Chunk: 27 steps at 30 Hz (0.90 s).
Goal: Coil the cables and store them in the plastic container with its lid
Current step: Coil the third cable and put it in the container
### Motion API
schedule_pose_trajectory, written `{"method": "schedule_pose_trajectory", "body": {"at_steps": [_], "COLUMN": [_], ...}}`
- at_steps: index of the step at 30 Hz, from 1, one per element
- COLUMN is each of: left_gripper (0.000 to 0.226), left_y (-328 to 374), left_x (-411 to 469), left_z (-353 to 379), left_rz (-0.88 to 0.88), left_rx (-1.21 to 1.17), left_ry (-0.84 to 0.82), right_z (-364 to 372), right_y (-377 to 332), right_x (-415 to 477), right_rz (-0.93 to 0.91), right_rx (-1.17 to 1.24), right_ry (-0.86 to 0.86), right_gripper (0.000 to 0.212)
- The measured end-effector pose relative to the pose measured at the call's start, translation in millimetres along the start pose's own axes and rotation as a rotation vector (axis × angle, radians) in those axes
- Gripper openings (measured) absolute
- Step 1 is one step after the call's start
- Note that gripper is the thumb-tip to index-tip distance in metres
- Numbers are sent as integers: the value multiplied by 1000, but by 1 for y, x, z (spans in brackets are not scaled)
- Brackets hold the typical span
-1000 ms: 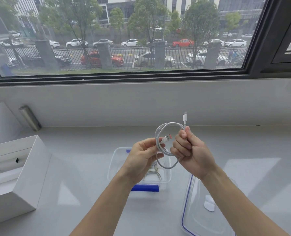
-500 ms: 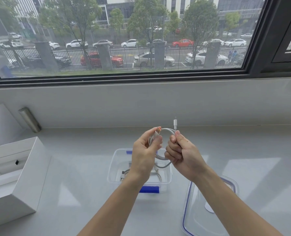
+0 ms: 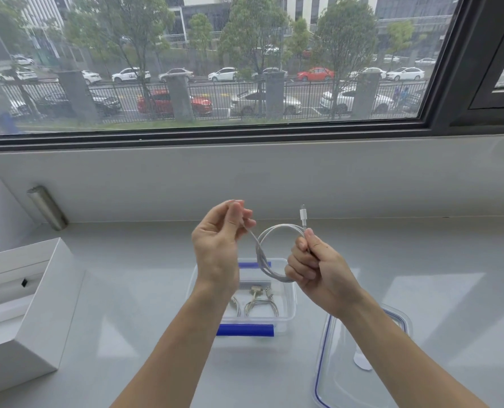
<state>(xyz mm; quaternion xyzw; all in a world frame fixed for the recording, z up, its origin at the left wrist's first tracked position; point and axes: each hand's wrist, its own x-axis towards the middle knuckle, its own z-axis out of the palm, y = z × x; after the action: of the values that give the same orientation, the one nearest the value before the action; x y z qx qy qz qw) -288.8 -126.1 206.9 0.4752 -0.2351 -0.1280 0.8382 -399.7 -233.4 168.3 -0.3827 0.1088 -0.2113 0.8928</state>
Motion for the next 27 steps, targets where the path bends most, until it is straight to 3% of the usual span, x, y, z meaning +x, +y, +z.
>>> {"method": "schedule_pose_trajectory", "body": {"at_steps": [4,8,17,22,27], "left_gripper": [13,14,22,20,29], "left_y": [-6,-7,-21,-25,-32], "left_x": [7,7,-16,-19,-21], "left_z": [-7,-9,-12,-21,-19], "left_rz": [-210,-263,-408,-441,-399], "left_rx": [-25,9,422,406,399], "left_ry": [106,86,-342,-320,-213], "right_z": [-3,-5,-5,-18,-21], "right_y": [1,3,-6,-2,2], "right_x": [-2,-2,3,4,4], "right_rz": [49,94,81,66,40], "right_rx": [54,50,4,-96,-146], "right_ry": [-85,-107,-99,-6,-24], "right_gripper": [34,39,37,27,27]}}
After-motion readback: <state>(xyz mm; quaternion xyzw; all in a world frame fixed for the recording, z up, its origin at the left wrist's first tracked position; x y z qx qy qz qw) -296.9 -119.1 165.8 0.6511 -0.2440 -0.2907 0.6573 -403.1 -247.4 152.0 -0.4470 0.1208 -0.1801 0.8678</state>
